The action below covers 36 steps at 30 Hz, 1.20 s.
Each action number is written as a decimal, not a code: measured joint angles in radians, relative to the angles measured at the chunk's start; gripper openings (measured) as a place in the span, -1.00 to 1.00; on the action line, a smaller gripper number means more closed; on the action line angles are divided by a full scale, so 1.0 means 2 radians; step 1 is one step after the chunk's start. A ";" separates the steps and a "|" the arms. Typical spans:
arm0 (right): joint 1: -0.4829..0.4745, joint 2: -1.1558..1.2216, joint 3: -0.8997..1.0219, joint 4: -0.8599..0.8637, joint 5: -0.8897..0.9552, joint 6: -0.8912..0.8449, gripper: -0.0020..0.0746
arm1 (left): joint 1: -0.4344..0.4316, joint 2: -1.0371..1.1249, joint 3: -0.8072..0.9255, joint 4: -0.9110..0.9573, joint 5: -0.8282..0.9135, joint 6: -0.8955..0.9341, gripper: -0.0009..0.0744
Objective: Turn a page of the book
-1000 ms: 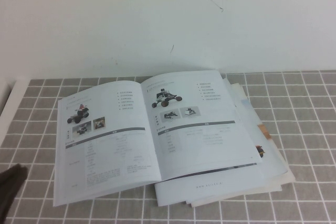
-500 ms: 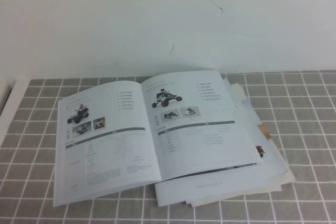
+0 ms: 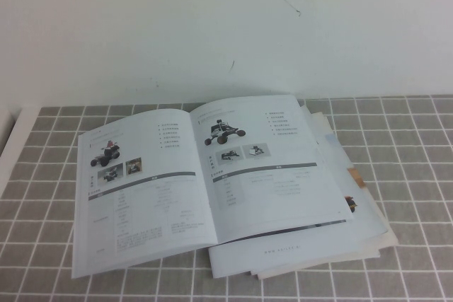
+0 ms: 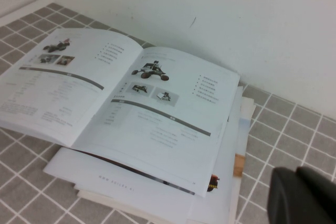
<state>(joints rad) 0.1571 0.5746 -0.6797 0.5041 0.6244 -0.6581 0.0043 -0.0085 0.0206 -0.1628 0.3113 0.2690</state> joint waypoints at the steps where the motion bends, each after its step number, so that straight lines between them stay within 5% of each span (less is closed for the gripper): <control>1: 0.000 0.000 0.000 0.000 0.000 0.000 -0.95 | 0.000 0.000 0.000 0.000 0.000 -0.012 -0.99; 7: 0.000 0.000 0.000 0.000 0.000 0.000 -0.95 | 0.000 0.000 0.000 0.000 0.001 -0.080 -0.99; 26: -0.003 -0.004 0.000 0.000 0.000 0.000 -0.95 | 0.000 -0.001 -0.001 0.000 0.003 -0.089 -0.99; 36: -0.108 -0.112 0.044 0.001 -0.037 -0.068 -0.95 | 0.000 -0.001 -0.001 0.000 0.003 -0.090 -0.99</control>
<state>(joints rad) -0.0590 0.3514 -0.5908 0.5059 0.5501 -0.7939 0.0050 -0.0109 0.0190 -0.1628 0.3181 0.0890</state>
